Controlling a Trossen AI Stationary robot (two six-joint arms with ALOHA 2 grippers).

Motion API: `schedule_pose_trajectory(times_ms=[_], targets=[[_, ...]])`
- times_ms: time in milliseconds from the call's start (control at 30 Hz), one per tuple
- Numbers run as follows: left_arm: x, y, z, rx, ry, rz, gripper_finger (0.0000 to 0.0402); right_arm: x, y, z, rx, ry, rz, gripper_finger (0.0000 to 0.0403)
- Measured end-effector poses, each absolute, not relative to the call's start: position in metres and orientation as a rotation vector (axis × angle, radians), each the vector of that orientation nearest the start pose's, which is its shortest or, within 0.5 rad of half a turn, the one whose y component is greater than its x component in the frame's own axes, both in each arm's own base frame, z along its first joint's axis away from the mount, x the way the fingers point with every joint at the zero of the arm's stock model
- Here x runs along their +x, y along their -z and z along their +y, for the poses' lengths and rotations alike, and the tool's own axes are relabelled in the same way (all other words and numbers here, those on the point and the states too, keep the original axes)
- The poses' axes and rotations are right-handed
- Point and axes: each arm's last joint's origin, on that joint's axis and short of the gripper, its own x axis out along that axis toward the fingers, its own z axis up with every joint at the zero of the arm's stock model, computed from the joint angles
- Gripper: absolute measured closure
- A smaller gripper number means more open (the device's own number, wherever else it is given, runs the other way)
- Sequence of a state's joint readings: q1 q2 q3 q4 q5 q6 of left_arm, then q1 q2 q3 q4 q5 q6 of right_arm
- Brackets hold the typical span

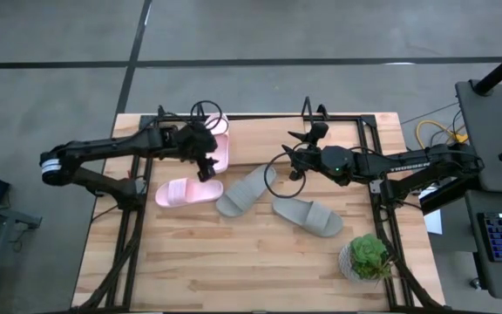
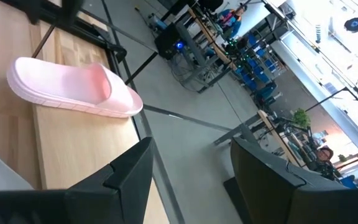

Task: Pick and place slides into the shelf
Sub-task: Put the pink slides on the shelf

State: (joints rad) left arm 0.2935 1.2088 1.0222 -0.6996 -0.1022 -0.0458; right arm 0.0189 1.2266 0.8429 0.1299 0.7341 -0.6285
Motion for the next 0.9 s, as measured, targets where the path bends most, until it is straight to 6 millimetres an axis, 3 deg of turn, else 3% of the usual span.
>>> schedule_pose_trajectory(times_ms=[400, 900], targets=[[0.230, -0.276, 0.033, -0.293, -0.331, 1.023, 0.0230, 0.267, -0.294, -0.014, -0.693, 0.615, 0.458, 0.0197], [0.222, -0.235, 0.023, -0.542, -0.745, 1.409, 0.0230, 0.267, -0.294, -0.014, -0.678, 0.614, 0.452, 0.0197]])
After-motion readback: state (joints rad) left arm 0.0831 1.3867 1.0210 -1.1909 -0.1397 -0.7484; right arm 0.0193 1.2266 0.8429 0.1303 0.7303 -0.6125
